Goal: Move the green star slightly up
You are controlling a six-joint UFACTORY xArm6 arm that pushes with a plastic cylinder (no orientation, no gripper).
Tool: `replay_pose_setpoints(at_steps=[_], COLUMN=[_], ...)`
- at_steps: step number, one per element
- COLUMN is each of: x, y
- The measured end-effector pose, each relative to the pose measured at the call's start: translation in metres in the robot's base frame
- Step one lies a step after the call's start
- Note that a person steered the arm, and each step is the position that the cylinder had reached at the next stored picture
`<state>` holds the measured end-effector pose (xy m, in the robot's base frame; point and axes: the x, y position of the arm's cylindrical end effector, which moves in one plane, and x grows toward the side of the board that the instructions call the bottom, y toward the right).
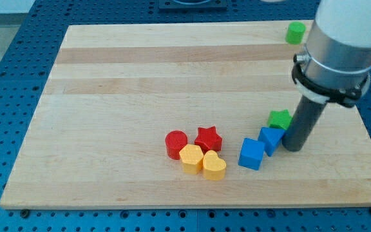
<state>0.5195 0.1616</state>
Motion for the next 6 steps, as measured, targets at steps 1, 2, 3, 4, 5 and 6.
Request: replay_pose_setpoints(at_steps=[1,2,3,4,5,6], x=[-0.029,-0.048,-0.042,-0.024,-0.025,-0.027], y=[0.000,0.000,0.000,-0.002,-0.014,-0.020])
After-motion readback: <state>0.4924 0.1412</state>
